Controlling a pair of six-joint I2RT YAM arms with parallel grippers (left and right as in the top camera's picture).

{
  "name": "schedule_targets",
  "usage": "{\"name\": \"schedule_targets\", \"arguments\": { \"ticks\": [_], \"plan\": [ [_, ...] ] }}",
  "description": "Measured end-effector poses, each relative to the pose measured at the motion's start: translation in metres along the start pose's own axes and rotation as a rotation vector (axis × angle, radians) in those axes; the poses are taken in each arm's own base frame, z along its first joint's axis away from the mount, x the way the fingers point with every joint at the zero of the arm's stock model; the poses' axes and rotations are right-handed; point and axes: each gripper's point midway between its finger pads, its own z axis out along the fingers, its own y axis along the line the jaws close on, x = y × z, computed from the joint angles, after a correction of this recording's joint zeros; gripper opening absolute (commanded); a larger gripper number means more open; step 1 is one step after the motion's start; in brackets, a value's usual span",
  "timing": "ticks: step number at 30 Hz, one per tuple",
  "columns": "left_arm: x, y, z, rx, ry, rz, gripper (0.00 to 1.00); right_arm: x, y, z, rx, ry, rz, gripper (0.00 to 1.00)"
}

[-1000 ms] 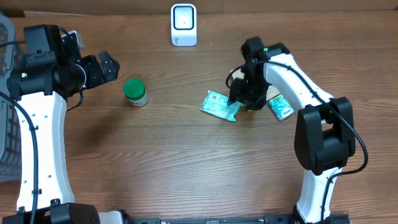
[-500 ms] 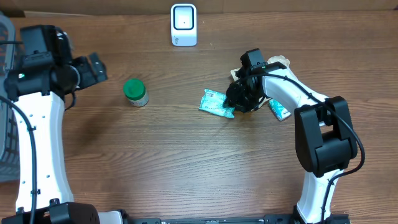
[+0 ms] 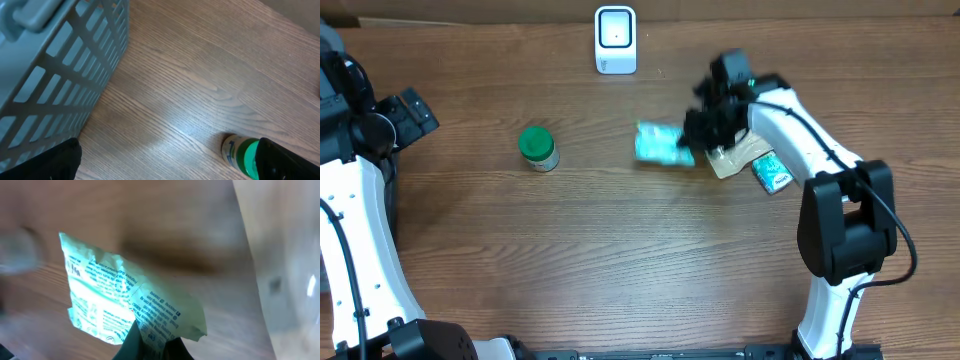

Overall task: Scan the item barcode
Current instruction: 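Raise the wipes pack to the scanner window with the right gripper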

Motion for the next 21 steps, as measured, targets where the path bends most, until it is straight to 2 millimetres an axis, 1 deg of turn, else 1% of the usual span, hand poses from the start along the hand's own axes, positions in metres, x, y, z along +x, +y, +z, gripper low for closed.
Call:
{"name": "schedule_targets", "arguments": {
  "ticks": [1, 2, 3, 4, 5, 6, 9, 11, 12, 13, 14, 17, 18, 20, 21],
  "plan": [
    [0.0, 0.0, 0.0, 0.0, 0.0, 0.0, 1.0, -0.027, 0.015, -0.018, -0.013, -0.095, -0.051, 0.04],
    [0.0, 0.0, 0.0, 0.0, 0.0, 0.0, 1.0, -0.039, 0.023, -0.028, -0.016, -0.145, -0.076, 0.04],
    [0.0, 0.0, 0.0, 0.0, 0.0, 0.0, 1.0, -0.056, 0.03, -0.039, -0.014, -0.219, -0.111, 0.04],
    [0.0, 0.0, 0.0, -0.001, 0.001, 0.0, 1.0, -0.082, 0.04, -0.055, -0.001, -0.341, -0.16, 0.04],
    [0.0, 0.0, 0.0, 0.0, 0.0, 0.0, 1.0, -0.09, 0.042, -0.06, 0.012, -0.384, -0.178, 0.04],
    [0.0, 0.0, 0.0, 0.0, 0.0, 0.0, 1.0, -0.113, 0.048, -0.072, 0.054, -0.5, -0.237, 0.04],
    [0.001, 0.0, 0.0, 0.0, 0.002, 0.0, 1.0, -0.14, 0.058, -0.086, 0.129, -0.654, -0.336, 0.04],
    [0.0, 0.0, 0.0, 0.0, 0.0, 0.0, 1.0, -0.167, 0.081, -0.111, 0.194, -0.838, -0.461, 0.04],
    [0.0, 0.0, 0.0, 0.0, 0.0, 0.0, 1.0, -0.172, 0.088, -0.117, 0.211, -0.883, -0.495, 0.04],
    [0.0, 0.0, 0.0, 0.0, 0.001, 0.0, 1.0, -0.182, 0.102, -0.132, 0.244, -0.98, -0.556, 0.04],
    [0.0, 0.0, 0.0, -0.001, -0.001, 0.0, 1.0, -0.187, 0.11, -0.14, 0.272, -1.03, -0.593, 0.04],
    [0.0, 0.0, 0.0, 0.0, 0.0, 0.0, 1.0, -0.199, 0.14, -0.172, 0.364, -1.223, -0.717, 0.04],
    [0.0, 0.0, 0.0, -0.001, 0.0, 0.0, 1.0, -0.203, 0.151, -0.184, 0.422, -1.303, -0.772, 0.04],
    [0.0, 0.0, 0.0, -0.001, 0.0, 0.0, 1.0, -0.209, 0.153, -0.185, 0.489, -1.357, -0.814, 0.04],
    [0.0, 0.0, 0.0, -0.001, 0.0, 0.0, 1.0, -0.213, 0.149, -0.18, 0.531, -1.372, -0.833, 0.04]
  ]
}}
